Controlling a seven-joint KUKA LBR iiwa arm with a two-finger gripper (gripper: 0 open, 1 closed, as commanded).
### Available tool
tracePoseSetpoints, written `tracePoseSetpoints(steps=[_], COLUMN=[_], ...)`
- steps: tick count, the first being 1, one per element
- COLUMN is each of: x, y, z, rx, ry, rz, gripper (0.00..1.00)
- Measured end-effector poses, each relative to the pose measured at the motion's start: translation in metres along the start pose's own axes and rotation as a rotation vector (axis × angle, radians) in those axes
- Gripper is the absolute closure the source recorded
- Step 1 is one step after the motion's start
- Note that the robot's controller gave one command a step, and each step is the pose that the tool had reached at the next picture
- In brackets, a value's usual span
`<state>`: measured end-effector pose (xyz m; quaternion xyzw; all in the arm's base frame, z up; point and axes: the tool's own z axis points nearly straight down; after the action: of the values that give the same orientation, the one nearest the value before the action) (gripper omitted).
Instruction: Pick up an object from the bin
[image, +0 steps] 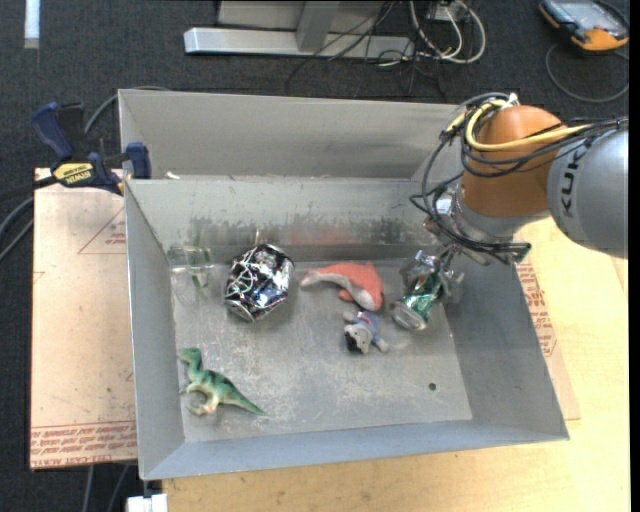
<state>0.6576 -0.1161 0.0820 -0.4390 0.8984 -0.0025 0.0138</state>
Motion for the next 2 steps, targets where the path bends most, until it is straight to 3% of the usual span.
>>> tracePoseSetpoints(steps=[1,2], x=[-0.0023,-0.0016], y=[-0.0012,-0.0003], z=[-0.0293,-0.0275], rx=[0.004,0.001], ry=[-0.005,-0.004], rz=[0.001,0.002], gripper=[1.0,1.0])
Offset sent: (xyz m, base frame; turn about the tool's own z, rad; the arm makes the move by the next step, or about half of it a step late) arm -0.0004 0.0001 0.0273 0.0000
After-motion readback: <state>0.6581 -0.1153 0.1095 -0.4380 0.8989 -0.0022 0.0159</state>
